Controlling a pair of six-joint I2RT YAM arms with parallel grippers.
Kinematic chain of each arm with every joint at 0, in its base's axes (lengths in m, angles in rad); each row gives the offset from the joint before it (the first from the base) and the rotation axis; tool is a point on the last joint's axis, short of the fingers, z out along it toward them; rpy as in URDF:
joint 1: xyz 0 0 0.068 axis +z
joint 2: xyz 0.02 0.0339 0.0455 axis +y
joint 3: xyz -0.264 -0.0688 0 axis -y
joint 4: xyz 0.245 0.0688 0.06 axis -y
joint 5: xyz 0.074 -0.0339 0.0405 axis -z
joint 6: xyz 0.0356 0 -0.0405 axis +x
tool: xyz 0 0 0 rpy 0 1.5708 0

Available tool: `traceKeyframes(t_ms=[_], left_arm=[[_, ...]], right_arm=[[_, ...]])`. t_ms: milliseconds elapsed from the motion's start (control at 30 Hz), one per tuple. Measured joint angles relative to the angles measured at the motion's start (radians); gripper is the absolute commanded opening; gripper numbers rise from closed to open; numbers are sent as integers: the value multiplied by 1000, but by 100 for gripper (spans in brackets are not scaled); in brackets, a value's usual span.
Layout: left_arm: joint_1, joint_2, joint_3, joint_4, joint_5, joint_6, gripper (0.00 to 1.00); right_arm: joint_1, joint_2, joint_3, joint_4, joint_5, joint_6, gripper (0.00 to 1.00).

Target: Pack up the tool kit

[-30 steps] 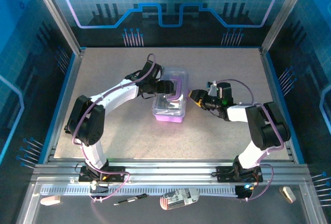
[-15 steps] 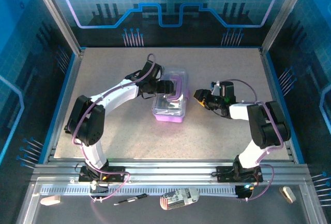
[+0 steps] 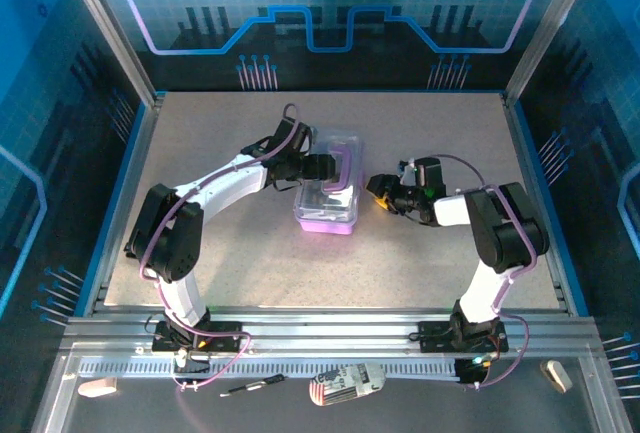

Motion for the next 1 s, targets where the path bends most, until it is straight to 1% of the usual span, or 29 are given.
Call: traceKeyframes(t_ms=[133, 400, 500, 567, 633, 733, 800, 833, 867, 900, 1000], left_arm=[[4, 0, -13, 27, 2, -3, 63], [8, -3, -27, 58, 1, -4, 64], [7, -5, -25, 52, -7, -6, 69], [6, -11, -22, 47, -14, -8, 77], [3, -17, -18, 48, -24, -15, 81], [3, -25, -24, 43, -26, -45, 88], [1, -31, -30, 27, -16, -68, 90], [-2, -35, -32, 11, -10, -73, 93], [-3, -42, -32, -8, -8, -74, 98], [-4, -48, -31, -28, 0, -77, 99], [-4, -72, -31, -112, 30, -84, 99]], right_arm=[[17, 18, 8, 17, 11, 13, 57], [19, 23, 10, 33, 18, 28, 57], [17, 14, 9, 16, 24, 22, 57], [13, -16, 9, -31, 38, 2, 58], [2, -71, 9, -92, 49, -32, 59], [-41, -172, 14, -189, 87, -92, 59], [-76, -225, 19, -236, 114, -123, 60], [-93, -248, 19, -256, 128, -137, 60], [-108, -268, 19, -275, 143, -150, 60], [-116, -280, 19, -286, 150, -157, 61], [-127, -312, 19, -322, 172, -179, 62]])
